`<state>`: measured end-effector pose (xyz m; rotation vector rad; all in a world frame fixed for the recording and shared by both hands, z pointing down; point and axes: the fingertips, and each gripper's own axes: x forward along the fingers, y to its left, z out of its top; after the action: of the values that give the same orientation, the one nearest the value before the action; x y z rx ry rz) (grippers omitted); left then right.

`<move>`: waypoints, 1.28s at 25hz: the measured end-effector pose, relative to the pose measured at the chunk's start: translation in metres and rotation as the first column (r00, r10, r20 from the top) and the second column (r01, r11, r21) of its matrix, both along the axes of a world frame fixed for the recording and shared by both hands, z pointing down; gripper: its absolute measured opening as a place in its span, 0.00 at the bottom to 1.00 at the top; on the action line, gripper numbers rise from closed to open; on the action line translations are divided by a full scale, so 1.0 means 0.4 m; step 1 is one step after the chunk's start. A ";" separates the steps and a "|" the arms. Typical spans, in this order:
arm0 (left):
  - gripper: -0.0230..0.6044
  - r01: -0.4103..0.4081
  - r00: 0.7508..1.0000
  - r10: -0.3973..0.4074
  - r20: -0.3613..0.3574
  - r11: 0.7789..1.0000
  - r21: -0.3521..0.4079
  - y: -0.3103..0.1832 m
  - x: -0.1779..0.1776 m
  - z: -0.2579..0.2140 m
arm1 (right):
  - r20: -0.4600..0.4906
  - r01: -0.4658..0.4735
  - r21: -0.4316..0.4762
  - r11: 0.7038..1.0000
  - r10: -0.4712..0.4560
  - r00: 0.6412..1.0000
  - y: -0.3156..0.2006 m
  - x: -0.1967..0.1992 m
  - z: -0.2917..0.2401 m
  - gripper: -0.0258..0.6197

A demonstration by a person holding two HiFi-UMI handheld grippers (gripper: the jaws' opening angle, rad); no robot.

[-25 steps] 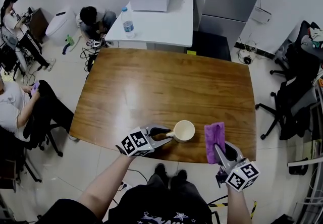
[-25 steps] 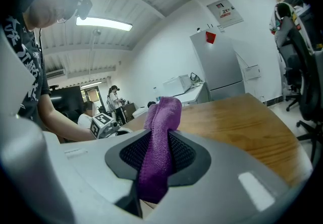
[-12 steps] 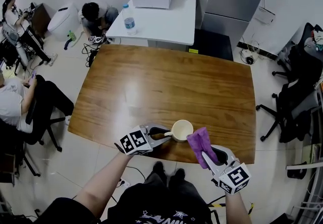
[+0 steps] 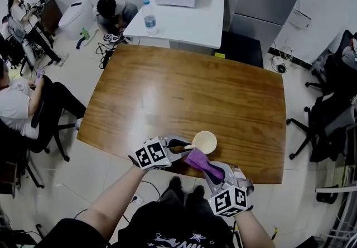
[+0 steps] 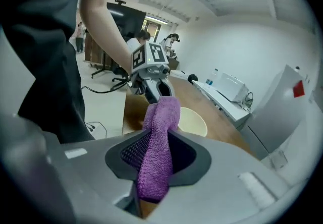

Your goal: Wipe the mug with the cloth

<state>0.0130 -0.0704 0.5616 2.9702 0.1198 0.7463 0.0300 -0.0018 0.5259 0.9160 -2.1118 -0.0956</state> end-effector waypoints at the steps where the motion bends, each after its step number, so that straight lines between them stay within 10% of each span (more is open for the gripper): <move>1: 0.11 -0.004 1.000 0.004 0.003 1.000 0.003 0.001 0.000 0.000 | -0.015 -0.011 0.004 1.000 0.011 1.000 -0.007 0.002 0.003 0.19; 32: 0.10 -0.056 0.998 0.056 -0.005 0.998 -0.010 0.010 -0.002 -0.005 | -0.071 -0.031 -0.204 0.979 0.017 0.997 -0.059 -0.008 0.178 0.19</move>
<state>0.0122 -0.0665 0.5595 2.9704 0.2076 0.7425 0.0269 -0.0253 0.5972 0.8034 -2.0030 0.1001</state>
